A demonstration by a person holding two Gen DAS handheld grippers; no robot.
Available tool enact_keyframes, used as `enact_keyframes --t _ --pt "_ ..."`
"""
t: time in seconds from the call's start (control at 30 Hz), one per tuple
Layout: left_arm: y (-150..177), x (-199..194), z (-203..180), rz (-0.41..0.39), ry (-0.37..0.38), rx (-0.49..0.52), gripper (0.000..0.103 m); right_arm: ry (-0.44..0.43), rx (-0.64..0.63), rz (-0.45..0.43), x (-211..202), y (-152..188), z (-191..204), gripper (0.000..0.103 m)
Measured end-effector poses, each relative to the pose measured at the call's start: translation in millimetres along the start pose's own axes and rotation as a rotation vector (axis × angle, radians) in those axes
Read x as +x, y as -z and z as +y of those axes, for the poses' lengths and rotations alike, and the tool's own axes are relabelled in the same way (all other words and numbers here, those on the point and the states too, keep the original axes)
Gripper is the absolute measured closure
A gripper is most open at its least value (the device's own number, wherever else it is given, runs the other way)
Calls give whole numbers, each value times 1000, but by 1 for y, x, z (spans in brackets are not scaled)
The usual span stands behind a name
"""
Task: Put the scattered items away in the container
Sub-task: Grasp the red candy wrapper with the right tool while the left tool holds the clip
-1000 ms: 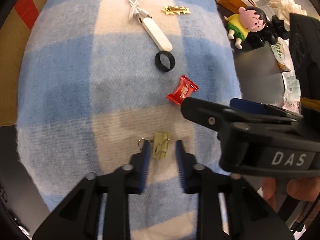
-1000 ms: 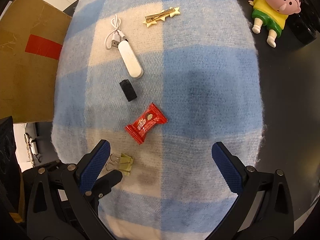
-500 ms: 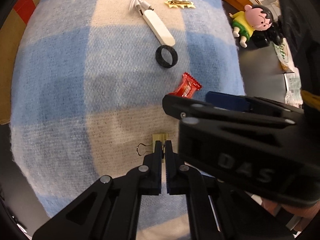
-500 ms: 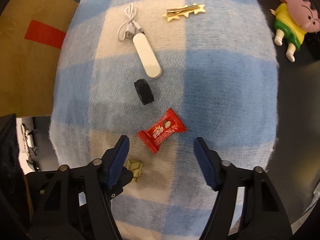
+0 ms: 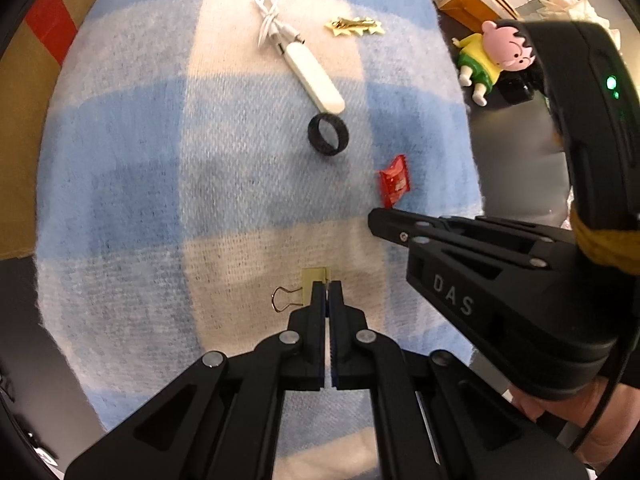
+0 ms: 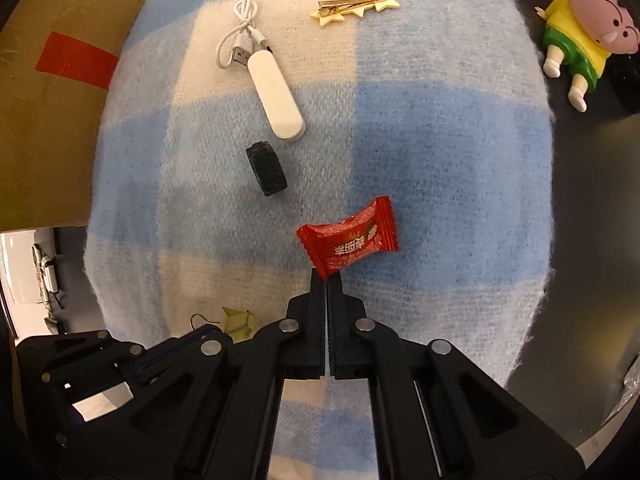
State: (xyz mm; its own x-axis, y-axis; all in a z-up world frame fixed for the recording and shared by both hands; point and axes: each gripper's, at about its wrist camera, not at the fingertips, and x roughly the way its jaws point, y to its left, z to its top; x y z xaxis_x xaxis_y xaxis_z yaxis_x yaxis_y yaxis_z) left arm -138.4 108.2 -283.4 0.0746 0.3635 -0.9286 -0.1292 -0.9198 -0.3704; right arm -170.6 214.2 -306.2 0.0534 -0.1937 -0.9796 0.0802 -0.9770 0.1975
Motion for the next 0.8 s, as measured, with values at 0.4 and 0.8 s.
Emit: enact_keyframes --t 0.4,0.8 --pt "-1 -33 0 -49 -7 11 102 -45 25 -46 -25 2 -8 102" --pt "4 -66 3 -118 -12 11 102 -78 36 -127 -55 38 -1 102"
